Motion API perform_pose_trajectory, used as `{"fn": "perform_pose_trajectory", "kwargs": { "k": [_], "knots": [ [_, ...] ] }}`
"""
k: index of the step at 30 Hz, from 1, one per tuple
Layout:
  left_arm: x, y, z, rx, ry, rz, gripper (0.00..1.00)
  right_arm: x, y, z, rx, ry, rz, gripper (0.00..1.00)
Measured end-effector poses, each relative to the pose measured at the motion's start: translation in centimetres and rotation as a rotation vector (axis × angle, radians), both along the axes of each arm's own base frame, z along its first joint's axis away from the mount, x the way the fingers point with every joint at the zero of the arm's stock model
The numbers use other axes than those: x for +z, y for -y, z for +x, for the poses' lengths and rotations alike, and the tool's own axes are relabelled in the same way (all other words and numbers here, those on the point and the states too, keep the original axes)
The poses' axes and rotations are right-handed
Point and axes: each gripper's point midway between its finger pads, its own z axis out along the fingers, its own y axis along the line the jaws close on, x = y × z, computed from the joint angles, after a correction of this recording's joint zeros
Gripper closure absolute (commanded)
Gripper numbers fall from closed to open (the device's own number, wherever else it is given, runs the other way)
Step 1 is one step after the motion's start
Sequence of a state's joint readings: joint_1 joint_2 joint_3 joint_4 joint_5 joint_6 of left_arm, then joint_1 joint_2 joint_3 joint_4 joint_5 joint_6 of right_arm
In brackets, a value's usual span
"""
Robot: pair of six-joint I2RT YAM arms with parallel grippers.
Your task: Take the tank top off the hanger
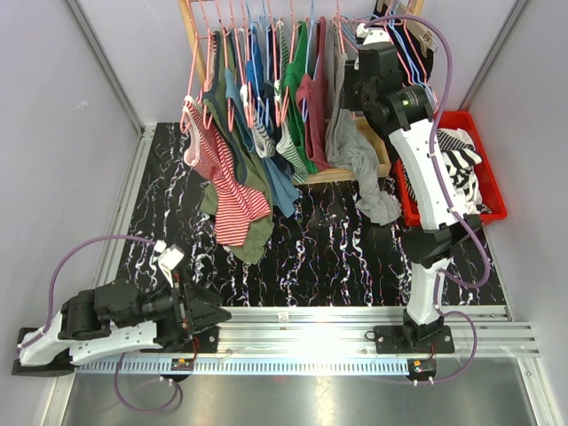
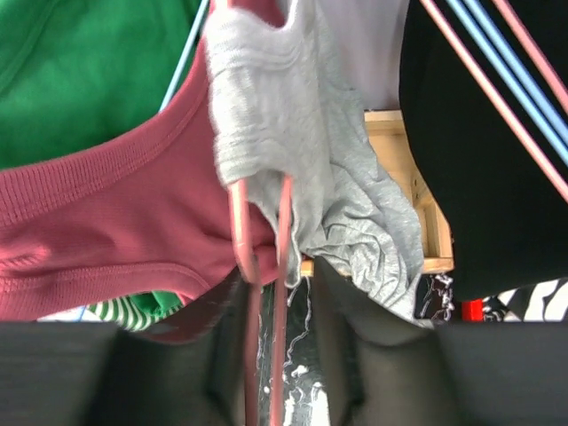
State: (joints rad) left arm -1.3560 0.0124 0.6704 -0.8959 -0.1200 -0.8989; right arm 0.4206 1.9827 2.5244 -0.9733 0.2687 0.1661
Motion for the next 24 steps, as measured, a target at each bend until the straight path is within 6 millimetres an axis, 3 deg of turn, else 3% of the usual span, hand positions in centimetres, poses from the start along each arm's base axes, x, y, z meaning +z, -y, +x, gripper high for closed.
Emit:
{"fn": "perform_pose_trajectory", "kwargs": {
  "k": [6,17,19,24],
  "knots": [
    [0.0,0.0,0.0,0.000,0.000,0.000,0.01,-0.7,0.1,-0.3,0.047,-0.028,-0.055,0.61],
    [0.0,0.0,0.0,0.000,0.000,0.000,0.01,-1.5,0.4,-0.6,0.084,-0.046,-0.129,0.84],
    [0.0,0.0,0.0,0.001,0.001,0.000,0.01,-1.6,0.6,-0.6,0.089,-0.046,-0.144,0.98],
    [0.0,0.0,0.0,0.001,0.001,0.000,0.01,-1.3,1.1,-0.8,0.086,-0.031,-0.161,1.00]
  ]
}}
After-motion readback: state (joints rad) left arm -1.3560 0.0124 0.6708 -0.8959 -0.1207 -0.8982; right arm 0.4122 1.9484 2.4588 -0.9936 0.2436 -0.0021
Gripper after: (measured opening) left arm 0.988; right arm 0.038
